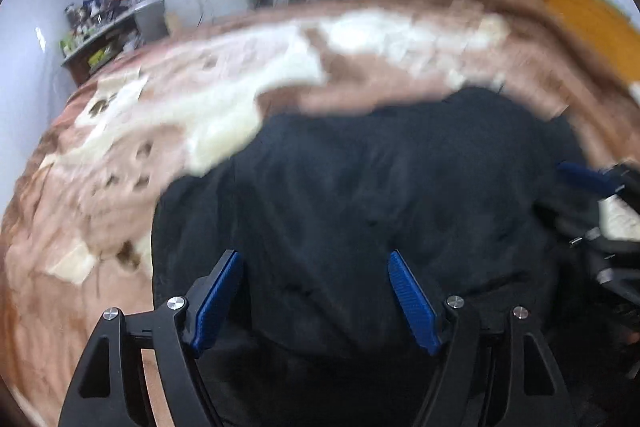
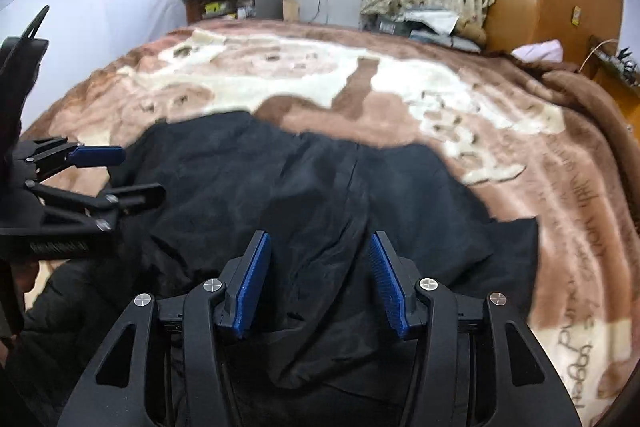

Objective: Fold large clothes

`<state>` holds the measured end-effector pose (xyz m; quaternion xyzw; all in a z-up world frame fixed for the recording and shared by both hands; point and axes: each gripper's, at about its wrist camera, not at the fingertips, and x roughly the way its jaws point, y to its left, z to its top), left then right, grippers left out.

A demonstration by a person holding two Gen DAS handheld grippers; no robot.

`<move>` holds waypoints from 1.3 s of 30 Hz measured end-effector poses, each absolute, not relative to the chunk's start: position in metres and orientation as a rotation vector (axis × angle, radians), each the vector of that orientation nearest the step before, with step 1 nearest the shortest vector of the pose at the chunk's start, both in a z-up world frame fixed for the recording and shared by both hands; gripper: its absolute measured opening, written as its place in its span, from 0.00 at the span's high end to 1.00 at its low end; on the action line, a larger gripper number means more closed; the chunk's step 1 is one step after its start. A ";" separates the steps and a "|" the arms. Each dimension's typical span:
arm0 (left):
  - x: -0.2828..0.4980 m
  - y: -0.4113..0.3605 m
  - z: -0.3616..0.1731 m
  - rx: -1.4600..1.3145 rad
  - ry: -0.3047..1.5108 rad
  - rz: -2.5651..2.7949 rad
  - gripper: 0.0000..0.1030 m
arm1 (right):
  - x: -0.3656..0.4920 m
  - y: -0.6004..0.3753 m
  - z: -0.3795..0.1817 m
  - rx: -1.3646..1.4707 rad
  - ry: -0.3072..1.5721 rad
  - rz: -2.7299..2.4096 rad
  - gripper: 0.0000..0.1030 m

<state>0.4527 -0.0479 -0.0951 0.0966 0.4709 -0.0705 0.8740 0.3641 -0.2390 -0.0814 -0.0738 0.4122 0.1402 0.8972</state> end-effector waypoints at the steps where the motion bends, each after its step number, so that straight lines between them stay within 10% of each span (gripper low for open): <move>1: 0.454 -0.046 -0.104 0.195 0.997 -0.142 0.25 | 0.368 -0.240 -0.092 -0.152 0.884 0.290 0.49; 21: 0.457 -0.043 -0.138 0.140 1.010 -0.156 0.23 | 0.377 -0.239 -0.143 -0.210 1.012 0.278 0.48; 39: 0.295 0.095 -0.026 -0.046 1.013 -0.239 0.19 | 0.192 -0.356 0.001 -0.013 0.870 0.200 0.37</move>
